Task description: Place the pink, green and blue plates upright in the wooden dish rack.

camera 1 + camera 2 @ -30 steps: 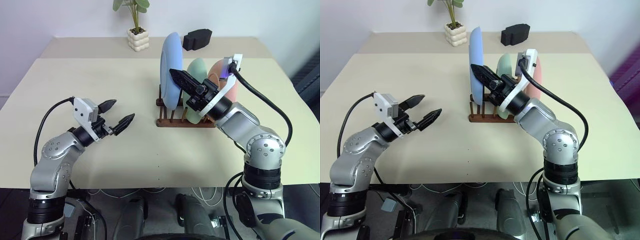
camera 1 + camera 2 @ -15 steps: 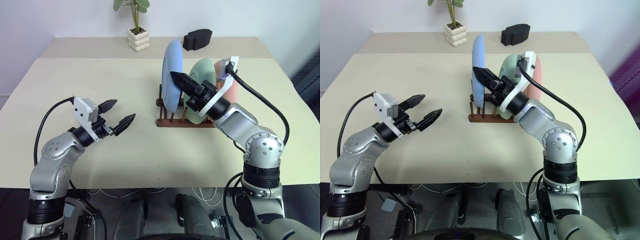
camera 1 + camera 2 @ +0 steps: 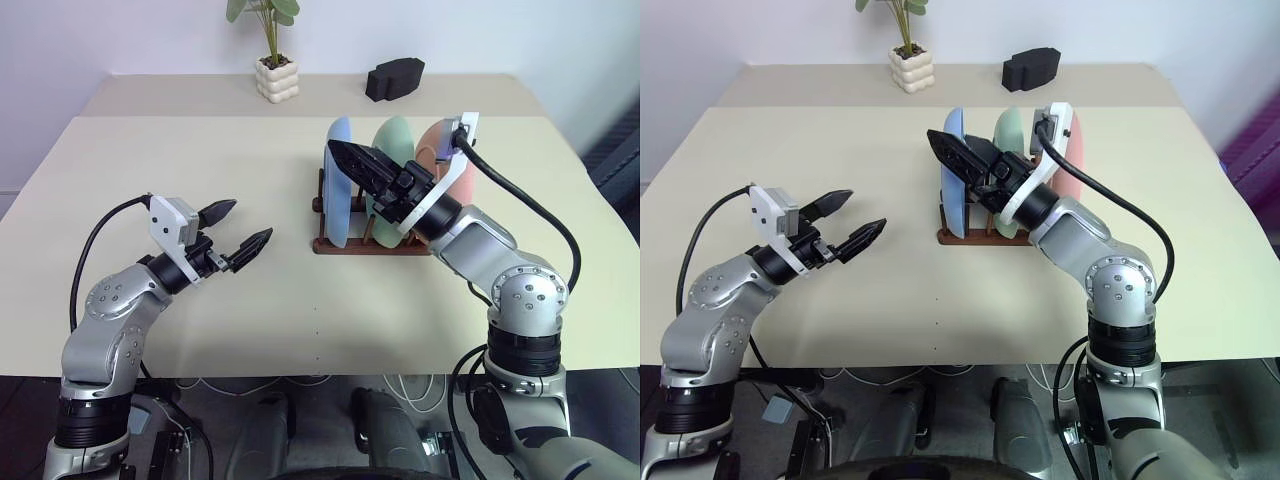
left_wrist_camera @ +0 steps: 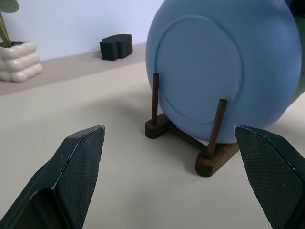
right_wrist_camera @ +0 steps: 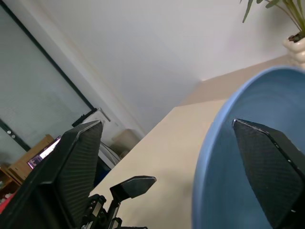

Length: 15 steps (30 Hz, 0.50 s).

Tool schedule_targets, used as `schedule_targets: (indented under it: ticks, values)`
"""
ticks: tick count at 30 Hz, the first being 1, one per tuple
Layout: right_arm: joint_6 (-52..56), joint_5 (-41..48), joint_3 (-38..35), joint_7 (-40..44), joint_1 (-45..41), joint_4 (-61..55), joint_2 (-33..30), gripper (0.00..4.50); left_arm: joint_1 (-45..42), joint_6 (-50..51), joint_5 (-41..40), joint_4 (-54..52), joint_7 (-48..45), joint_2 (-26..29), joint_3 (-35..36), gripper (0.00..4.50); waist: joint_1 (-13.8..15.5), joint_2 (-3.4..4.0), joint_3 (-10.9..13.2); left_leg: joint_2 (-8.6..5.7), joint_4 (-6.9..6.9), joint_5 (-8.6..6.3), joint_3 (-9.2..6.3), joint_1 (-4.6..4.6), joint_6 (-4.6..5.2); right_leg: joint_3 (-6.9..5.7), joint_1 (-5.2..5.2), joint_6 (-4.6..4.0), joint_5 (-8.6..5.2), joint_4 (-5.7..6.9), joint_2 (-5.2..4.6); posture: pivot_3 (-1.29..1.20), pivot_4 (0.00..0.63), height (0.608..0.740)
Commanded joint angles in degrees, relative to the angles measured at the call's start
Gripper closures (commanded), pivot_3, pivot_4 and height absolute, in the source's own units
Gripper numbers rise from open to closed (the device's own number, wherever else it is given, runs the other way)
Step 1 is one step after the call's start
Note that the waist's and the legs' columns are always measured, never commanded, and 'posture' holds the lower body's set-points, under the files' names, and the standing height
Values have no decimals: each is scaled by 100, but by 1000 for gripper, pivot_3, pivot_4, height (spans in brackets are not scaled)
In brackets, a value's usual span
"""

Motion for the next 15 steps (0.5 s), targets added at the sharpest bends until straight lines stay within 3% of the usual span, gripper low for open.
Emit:
schedule_targets:
  ticks: [1, 11, 15]
  values:
    - [-123, -44, -112, 149, -250, -220, -45, 32, -22, -52, -88, -222, 4, 47, 26, 0, 0, 1, 0, 0, 0, 0, 0, 0, 0, 0, 0, 0, 0, 0, 0, 0, 150, 735]
    - [-307, -662, -37, 866, -834, -548, -499, 32, 10, -66, -85, -257, 23, 19, -3, 0, 1, 2, 1, 0, -1, 0, 1, -2, 1, -1, 0, 0, 0, -4, 0, 0, 150, 735]
    - [-828, -1654, -150, 1694, -1052, -590, -1318, 32, -92, -15, -113, -204, -25, 56, -64, 0, 20, 3, 2, -2, 1, 0, 5, -5, 1, -2, 1, 0, -1, -7, 0, 0, 150, 735]
